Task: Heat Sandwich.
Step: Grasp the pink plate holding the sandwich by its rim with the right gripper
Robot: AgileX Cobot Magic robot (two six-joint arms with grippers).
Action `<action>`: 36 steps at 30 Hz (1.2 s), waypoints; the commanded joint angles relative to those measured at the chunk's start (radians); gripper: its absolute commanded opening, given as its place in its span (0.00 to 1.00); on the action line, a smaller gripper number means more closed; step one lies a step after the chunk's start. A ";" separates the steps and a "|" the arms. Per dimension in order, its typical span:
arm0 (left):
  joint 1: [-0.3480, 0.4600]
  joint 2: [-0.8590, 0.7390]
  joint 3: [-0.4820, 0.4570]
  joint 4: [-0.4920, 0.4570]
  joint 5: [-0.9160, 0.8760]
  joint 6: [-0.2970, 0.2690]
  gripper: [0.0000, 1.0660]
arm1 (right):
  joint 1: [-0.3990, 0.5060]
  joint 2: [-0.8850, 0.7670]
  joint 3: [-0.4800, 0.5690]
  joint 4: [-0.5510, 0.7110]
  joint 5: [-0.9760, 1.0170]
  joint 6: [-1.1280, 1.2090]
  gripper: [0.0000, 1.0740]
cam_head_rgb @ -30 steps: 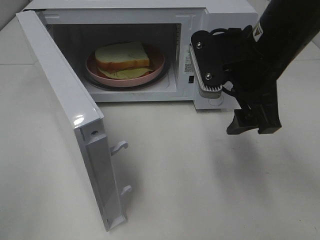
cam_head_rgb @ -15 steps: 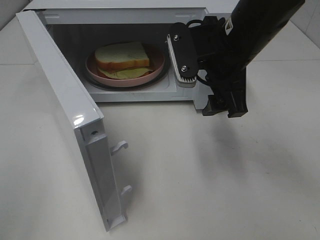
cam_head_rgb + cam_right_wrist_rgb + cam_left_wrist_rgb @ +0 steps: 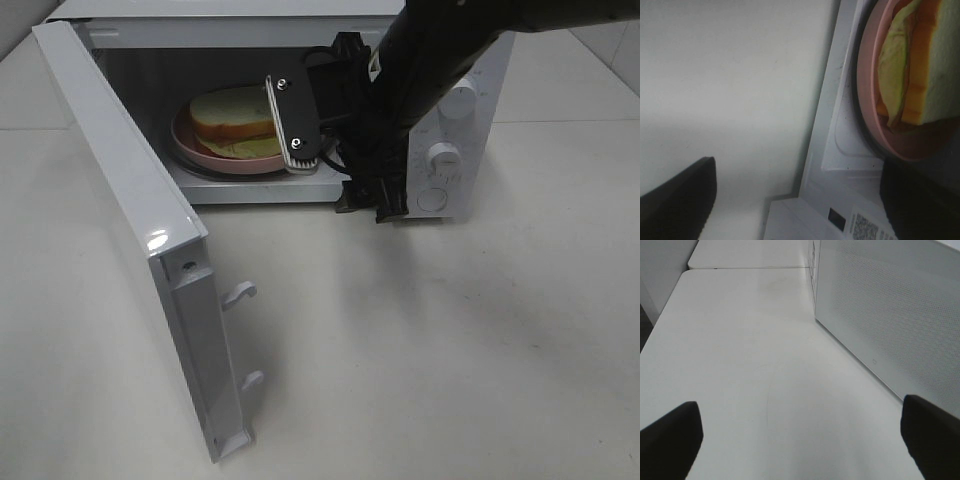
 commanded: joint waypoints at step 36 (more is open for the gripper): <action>-0.005 -0.024 0.002 -0.007 -0.013 -0.001 0.95 | 0.003 0.540 -0.613 0.001 0.096 0.106 0.72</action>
